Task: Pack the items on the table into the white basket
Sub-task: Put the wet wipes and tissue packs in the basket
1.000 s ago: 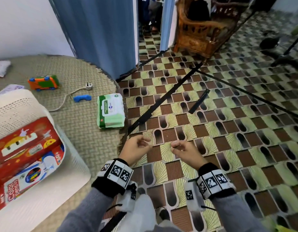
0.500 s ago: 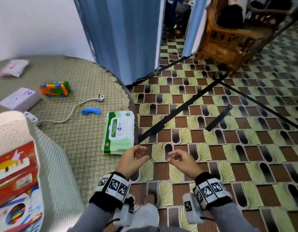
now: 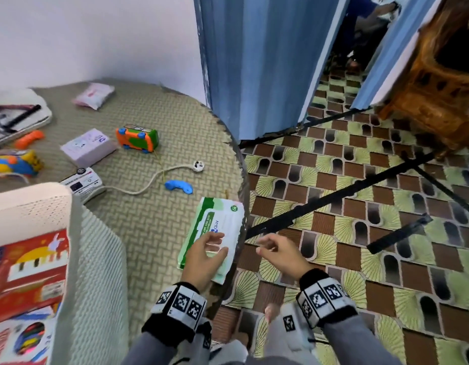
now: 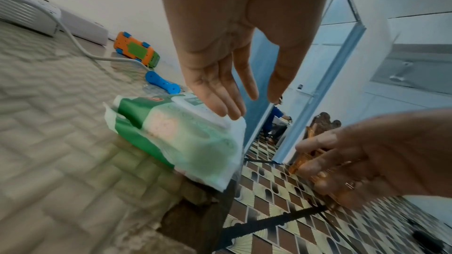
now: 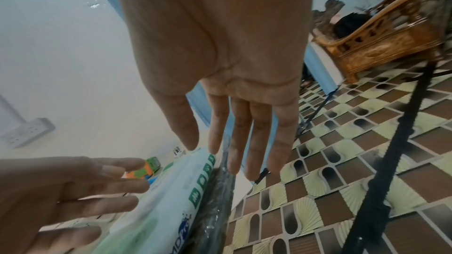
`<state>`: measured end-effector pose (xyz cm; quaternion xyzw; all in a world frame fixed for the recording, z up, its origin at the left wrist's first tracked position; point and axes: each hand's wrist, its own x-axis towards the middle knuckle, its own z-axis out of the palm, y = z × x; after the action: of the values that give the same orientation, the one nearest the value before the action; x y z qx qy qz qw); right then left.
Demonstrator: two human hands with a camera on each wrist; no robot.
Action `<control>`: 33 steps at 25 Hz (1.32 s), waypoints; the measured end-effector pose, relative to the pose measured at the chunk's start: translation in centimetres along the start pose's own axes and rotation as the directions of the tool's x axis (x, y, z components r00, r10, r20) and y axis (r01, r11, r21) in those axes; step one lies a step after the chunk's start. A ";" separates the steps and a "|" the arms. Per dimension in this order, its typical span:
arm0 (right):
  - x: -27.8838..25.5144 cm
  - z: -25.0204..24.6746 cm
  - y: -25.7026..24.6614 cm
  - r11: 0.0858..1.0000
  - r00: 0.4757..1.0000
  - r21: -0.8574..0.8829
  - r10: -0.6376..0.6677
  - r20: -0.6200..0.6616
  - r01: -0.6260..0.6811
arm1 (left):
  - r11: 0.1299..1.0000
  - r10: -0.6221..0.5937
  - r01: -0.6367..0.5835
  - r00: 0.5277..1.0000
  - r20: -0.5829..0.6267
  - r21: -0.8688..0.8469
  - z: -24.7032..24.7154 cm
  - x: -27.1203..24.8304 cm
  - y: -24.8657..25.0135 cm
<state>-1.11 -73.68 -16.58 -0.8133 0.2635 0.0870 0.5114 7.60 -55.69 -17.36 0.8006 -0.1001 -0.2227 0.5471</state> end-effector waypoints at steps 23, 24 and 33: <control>17.3 1.2 -4.6 0.889 0.791 -0.142 -0.302 0.533 0.436 | 0.776 -0.598 0.546 0.482 -0.640 -0.314 6.2 -1.2 -2.2; 17.1 1.1 -4.8 0.900 0.791 -0.132 -0.286 0.541 0.416 | 0.785 -0.593 0.526 0.485 -0.642 -0.328 6.3 -1.1 -2.0; 16.1 -0.6 -4.3 0.922 0.700 -0.001 -0.293 0.651 0.387 | 0.795 -0.591 0.256 0.528 -0.610 -0.549 7.2 -1.5 -1.9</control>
<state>14.67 -78.23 -19.51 -0.8023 -0.0880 0.2801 0.5197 2.78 -60.30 -20.91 0.6890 0.3874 -0.0117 0.6124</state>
